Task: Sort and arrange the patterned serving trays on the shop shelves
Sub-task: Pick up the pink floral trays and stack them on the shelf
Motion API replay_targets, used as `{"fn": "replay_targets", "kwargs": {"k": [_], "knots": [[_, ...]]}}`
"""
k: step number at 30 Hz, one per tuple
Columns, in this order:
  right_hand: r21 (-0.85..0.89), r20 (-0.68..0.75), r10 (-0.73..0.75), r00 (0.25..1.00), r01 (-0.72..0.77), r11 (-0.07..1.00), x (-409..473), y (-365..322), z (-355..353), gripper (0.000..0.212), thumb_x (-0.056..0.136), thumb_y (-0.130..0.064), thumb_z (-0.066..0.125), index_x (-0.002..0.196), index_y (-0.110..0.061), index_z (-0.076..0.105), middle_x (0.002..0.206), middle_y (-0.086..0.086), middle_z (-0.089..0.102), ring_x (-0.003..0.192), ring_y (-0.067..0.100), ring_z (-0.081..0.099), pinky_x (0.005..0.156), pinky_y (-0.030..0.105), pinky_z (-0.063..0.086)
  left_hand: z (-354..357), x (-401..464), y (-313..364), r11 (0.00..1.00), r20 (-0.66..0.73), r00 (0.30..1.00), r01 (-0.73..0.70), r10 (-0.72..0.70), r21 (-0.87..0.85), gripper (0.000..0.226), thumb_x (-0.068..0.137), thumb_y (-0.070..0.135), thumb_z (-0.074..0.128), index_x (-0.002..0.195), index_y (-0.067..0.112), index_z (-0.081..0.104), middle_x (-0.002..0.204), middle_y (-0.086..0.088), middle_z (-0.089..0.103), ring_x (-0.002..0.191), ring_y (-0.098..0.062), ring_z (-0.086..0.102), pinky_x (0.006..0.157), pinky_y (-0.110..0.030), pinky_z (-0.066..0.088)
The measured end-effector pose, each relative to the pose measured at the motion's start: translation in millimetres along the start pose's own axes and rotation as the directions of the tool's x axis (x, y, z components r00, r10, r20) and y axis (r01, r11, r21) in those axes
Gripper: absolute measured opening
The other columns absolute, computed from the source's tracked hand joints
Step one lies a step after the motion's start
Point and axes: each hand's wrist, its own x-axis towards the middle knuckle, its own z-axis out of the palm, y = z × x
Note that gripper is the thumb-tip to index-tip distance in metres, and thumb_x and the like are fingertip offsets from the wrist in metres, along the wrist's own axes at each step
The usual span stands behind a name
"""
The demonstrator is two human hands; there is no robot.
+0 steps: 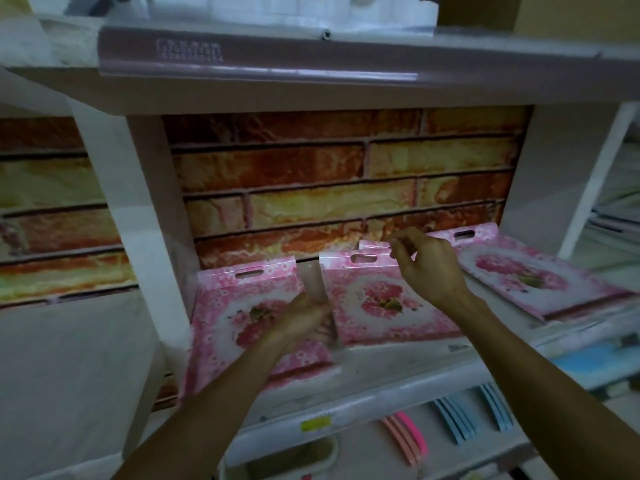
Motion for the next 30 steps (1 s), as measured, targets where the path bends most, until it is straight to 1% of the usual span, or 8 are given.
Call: {"fn": "replay_targets", "kwargs": {"k": [4,7,9,12,16,20,25,30], "knots": [[0.009,-0.007,-0.036,0.999,0.036,0.999,5.9,23.1,-7.6,0.014,0.094,-0.023,0.05,0.09,-0.021,0.064,0.072,0.003,0.071,0.065,0.026,0.066,0.059,0.041,0.054,23.9,16.6,2.7,0.993,-0.066,0.991,0.113,-0.114,-0.016,0.017,0.095,0.011,0.054,0.103,0.001,0.043,0.063,-0.006,0.045,0.039,-0.013,0.053,0.04,-0.025,0.047],[0.011,0.03,-0.038,0.999,0.038,0.999,10.6,42.8,-7.9,0.017,0.094,-0.027,0.048,0.093,-0.021,0.064,0.073,0.003,0.072,0.065,0.026,0.066,0.06,0.04,0.054,35.7,30.5,-1.9,0.984,-0.137,0.976,0.174,-0.167,0.044,0.028,0.093,0.016,0.058,0.114,0.003,0.043,0.088,-0.011,0.054,0.062,-0.015,0.053,0.034,-0.02,0.046],[0.009,0.061,-0.031,0.998,0.031,0.999,14.7,56.9,-5.9,0.018,0.095,-0.029,0.048,0.097,-0.02,0.064,0.072,0.003,0.072,0.065,0.025,0.067,0.061,0.039,0.055,43.3,38.5,-6.4,0.978,-0.166,0.971,0.186,-0.169,0.091,0.032,0.092,0.018,0.059,0.116,0.008,0.04,0.102,-0.01,0.054,0.071,-0.013,0.051,0.042,-0.018,0.048],[0.043,0.086,-0.008,0.996,0.004,0.999,20.3,72.2,-3.0,0.016,0.095,-0.027,0.052,0.097,-0.019,0.065,0.07,0.005,0.073,0.064,0.026,0.067,0.062,0.04,0.055,54.1,42.6,-7.9,0.974,-0.228,0.96,0.194,-0.163,0.121,0.024,0.092,0.013,0.053,0.112,0.009,0.039,0.102,-0.008,0.048,0.081,-0.015,0.047,0.063,-0.025,0.041],[0.095,0.136,0.059,0.989,-0.073,0.993,24.7,84.5,-1.4,0.016,0.094,-0.025,0.053,0.092,-0.018,0.067,0.072,0.004,0.073,0.068,0.025,0.067,0.067,0.041,0.056,63.2,35.4,-2.9,0.98,-0.306,0.939,0.184,-0.155,0.069,0.011,0.094,0.011,0.049,0.101,0.017,0.045,0.094,-0.005,0.046,0.074,-0.011,0.043,0.056,-0.022,0.032],[0.131,0.179,0.125,0.976,-0.149,0.98,27.8,95.0,1.5,0.017,0.093,-0.024,0.054,0.093,-0.018,0.07,0.076,-0.002,0.074,0.071,0.019,0.07,0.072,0.037,0.056,62.8,27.4,0.7,0.985,-0.325,0.936,0.164,-0.137,0.059,0.017,0.095,0.016,0.048,0.111,0.013,0.051,0.095,-0.008,0.05,0.073,-0.014,0.044,0.057,-0.024,0.033],[0.205,0.196,0.234,0.952,-0.273,0.94,26.2,101.9,4.9,0.02,0.093,-0.017,0.053,0.092,-0.012,0.072,0.08,0.002,0.076,0.076,0.018,0.071,0.076,0.033,0.056,50.9,14.5,-1.6,0.99,-0.315,0.94,0.14,-0.128,0.017,0.032,0.089,0.021,0.053,0.118,0.01,0.06,0.106,-0.004,0.068,0.094,-0.021,0.064,0.081,-0.035,0.056],[0.15,0.225,0.311,0.923,-0.349,0.925,23.6,105.1,9.5,0.024,0.088,-0.018,0.052,0.082,-0.015,0.074,0.087,0.004,0.077,0.08,0.023,0.071,0.074,0.036,0.057,37.3,-0.5,19.0,0.997,-0.342,0.936,0.072,-0.082,-0.042,0.016,0.096,0.009,0.048,0.097,0.014,0.064,0.086,-0.001,0.068,0.08,-0.019,0.066,0.069,-0.028,0.055]]}}
